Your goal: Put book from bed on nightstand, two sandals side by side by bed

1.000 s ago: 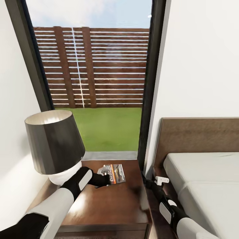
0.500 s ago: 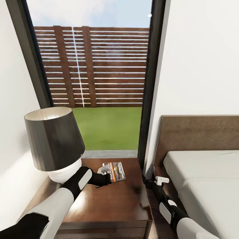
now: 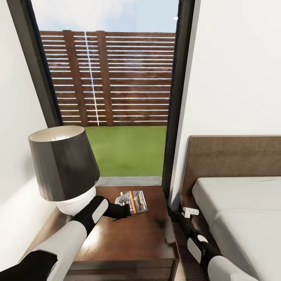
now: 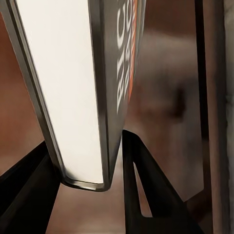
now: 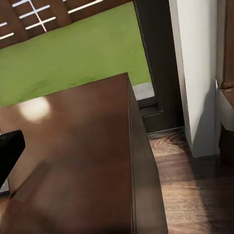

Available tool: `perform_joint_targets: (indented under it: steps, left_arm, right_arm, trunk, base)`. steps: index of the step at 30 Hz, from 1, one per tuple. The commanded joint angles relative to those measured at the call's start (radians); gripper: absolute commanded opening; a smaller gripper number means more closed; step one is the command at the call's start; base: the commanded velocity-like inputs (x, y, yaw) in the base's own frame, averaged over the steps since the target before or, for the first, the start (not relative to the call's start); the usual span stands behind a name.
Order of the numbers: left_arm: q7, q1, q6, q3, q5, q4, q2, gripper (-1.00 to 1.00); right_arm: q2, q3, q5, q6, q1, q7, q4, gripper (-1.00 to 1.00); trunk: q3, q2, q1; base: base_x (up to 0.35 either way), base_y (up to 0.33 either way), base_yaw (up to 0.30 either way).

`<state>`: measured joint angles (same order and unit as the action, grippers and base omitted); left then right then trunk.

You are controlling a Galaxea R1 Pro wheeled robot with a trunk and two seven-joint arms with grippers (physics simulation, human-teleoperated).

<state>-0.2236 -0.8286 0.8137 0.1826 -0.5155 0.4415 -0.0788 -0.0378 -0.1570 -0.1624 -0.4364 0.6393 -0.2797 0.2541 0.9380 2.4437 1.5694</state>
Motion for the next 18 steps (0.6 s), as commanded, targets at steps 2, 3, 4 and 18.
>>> perform_joint_targets:
  steps: [2,3,4,18]
  left_arm:
    - [-0.005,0.0,-0.002,0.007,0.043,-0.001,0.001,-1.0]
    - [-0.005,0.0,-0.002,0.006,0.043,-0.001,0.001,-1.0]
    - [-0.005,0.0,-0.002,0.006,0.043,-0.001,0.001,-1.0]
    - [-0.005,0.0,-0.002,0.006,0.043,-0.001,0.002,-1.0]
  right_arm:
    - [-0.001,-0.006,-0.009,-0.001,0.001,-0.01,-0.001,1.0]
    - [-0.001,-0.006,-0.009,-0.001,0.001,-0.01,-0.001,1.0]
    - [-0.001,-0.006,-0.009,-0.001,0.0,-0.011,-0.001,1.0]
    - [-0.001,-0.006,-0.009,-0.001,0.0,-0.01,-0.001,1.0]
  trunk:
    - [0.001,0.0,0.0]
    - [0.001,0.0,0.0]
    - [0.001,0.0,0.0]
    - [0.001,0.0,0.0]
  base:
    - [0.0,0.0,0.0]
    - [0.0,0.0,0.0]
    - [0.0,0.0,0.0]
    - [0.0,0.0,0.0]
